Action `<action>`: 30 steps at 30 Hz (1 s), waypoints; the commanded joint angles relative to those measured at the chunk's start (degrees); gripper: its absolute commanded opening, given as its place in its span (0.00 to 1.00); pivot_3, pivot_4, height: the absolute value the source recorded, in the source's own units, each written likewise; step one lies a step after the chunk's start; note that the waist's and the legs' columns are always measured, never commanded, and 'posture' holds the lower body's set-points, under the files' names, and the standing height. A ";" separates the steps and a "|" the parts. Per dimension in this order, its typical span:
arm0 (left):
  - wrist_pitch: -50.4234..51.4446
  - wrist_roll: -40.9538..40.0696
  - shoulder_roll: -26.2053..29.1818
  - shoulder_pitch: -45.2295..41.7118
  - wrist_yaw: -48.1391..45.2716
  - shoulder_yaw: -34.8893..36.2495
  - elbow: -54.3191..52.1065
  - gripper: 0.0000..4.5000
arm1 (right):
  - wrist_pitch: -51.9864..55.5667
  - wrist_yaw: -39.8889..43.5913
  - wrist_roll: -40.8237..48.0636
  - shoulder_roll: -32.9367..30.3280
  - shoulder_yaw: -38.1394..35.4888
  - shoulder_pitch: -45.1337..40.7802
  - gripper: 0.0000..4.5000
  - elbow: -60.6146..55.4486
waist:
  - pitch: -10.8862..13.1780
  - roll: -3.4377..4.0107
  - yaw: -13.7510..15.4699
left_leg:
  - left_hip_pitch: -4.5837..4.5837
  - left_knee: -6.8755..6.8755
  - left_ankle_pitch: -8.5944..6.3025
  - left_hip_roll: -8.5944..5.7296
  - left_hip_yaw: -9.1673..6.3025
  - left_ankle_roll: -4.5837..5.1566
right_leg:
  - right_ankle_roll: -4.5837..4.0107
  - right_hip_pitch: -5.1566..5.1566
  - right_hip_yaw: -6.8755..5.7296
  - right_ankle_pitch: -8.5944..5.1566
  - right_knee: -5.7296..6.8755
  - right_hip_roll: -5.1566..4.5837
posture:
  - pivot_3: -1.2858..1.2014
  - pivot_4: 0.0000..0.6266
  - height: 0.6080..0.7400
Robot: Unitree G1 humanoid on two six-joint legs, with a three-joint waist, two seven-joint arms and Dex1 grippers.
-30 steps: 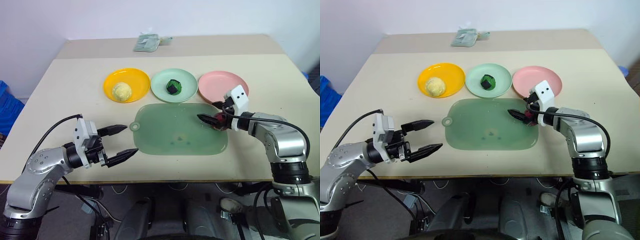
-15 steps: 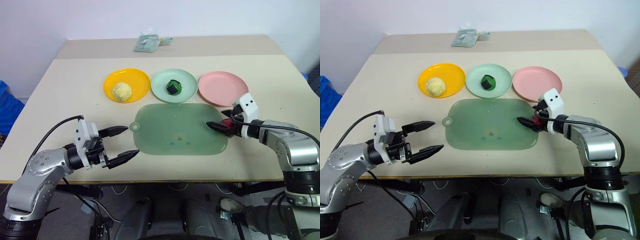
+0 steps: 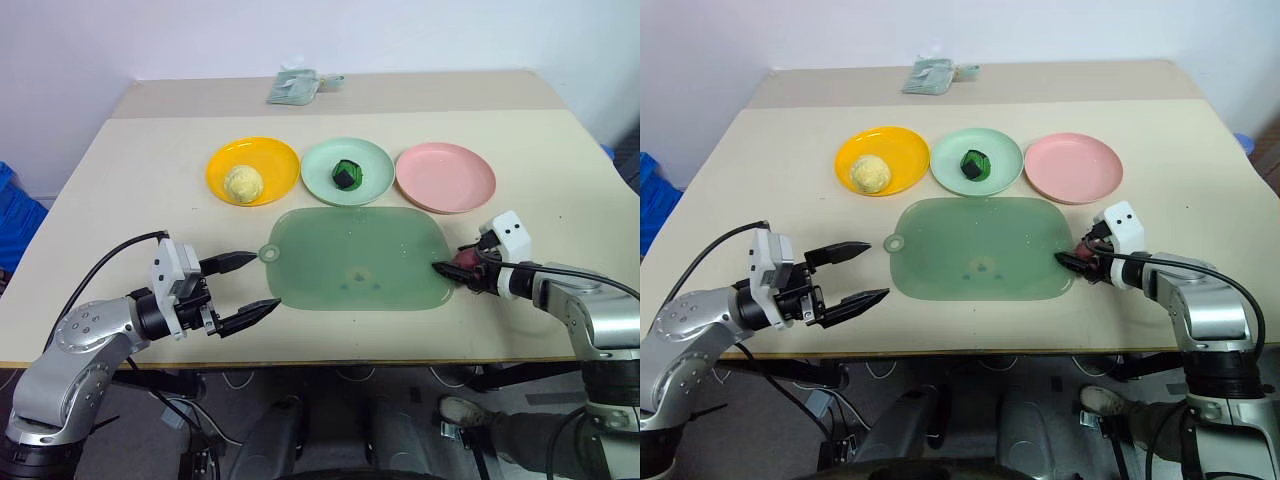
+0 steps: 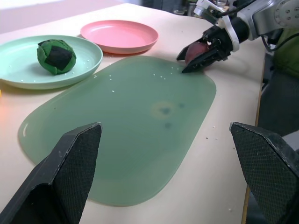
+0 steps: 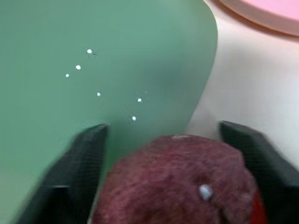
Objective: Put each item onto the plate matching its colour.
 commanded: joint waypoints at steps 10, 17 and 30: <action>0.03 -0.67 -0.57 -1.03 1.12 0.27 -1.26 1.00 | -22.27 -8.89 -6.31 7.63 0.84 -26.64 0.54 30.04 | 0.02 0.02 -0.39 | 0.05 -0.03 0.01 0.00 0.13 0.00 | 0.00 -0.01 0.00 0.01 0.00 0.02 | 0.52 0.24 1.00; -0.26 2.47 -1.47 0.25 7.99 1.55 -4.01 1.00 | -48.03 -16.06 -14.55 13.37 2.45 -47.94 0.64 70.18 | 0.04 -0.01 -0.30 | 0.05 -0.09 0.17 0.00 0.14 -0.27 | 0.00 0.02 0.01 0.02 -0.10 0.16 | 0.52 0.24 1.00; -7.90 9.01 -6.30 4.00 15.40 5.50 -3.69 1.00 | -56.25 -12.97 -16.46 14.84 -0.29 -53.66 0.99 77.08 | 0.04 0.02 -0.62 | 0.06 -0.08 0.17 0.00 0.16 -0.28 | 0.00 -0.04 0.07 0.02 -0.03 0.22 | 0.52 0.24 1.00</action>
